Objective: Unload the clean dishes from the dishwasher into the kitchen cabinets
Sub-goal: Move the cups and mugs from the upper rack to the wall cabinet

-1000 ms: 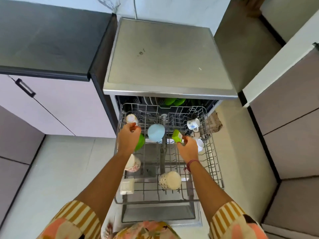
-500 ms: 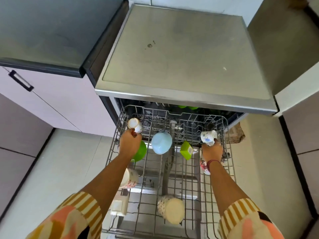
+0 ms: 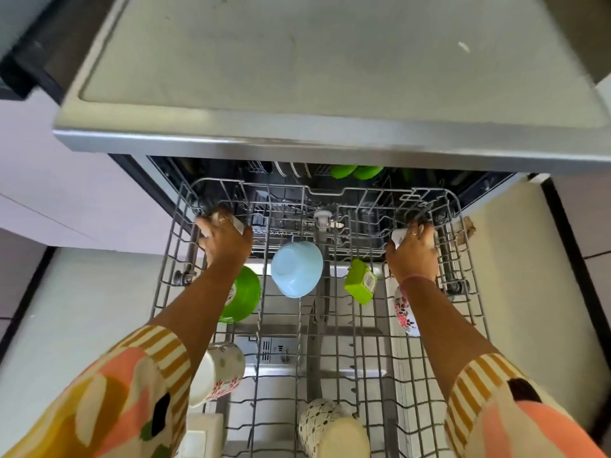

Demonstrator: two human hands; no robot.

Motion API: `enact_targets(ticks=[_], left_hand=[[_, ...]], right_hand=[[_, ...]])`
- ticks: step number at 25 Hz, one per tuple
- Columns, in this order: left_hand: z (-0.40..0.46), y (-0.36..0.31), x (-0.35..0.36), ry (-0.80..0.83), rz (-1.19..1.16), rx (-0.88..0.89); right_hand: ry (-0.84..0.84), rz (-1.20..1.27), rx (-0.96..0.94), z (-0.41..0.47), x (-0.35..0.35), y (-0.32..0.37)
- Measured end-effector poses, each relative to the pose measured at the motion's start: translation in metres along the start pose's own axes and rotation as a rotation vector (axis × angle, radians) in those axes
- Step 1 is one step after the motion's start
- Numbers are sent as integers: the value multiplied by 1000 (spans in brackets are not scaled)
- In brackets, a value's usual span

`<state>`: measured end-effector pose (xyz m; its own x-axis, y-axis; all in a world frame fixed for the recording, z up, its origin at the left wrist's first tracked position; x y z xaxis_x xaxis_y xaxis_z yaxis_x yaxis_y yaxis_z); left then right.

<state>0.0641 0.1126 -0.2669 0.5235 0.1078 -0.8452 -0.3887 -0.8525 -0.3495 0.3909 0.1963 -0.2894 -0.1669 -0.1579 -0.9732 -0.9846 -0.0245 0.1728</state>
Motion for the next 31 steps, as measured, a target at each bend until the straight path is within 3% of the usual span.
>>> enact_targets(ticks=[8,18,21,27,31], left_hand=[[-5,-3,0,3,-60,30],[-27,11,-19,-23,-292,118],[-50,12,-48,11,-379,204],[-108,11,-120,71,-477,246],[-156,22,-184,75,-604,271]], right_hand=[[-47,-97,-5,-2,-2,19],[-88,63,-72,-17,-11,40],[-168,263,0,-36,-22,50],[-195,303,-161,-90,-84,98],[-285,495,-150,-146,-151,151]])
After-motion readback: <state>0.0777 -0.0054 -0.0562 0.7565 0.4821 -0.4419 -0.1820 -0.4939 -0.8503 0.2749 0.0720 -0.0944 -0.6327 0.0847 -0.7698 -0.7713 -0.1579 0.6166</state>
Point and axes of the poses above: each hand's wrist, its own z-axis towards the middle knuckle, its own x-axis out of the palm, y = z × x, the point moved 3 cm from there along z, towards the middle knuckle, and after that the axes turned 12 degrees about -x, right-handed, at the moved point
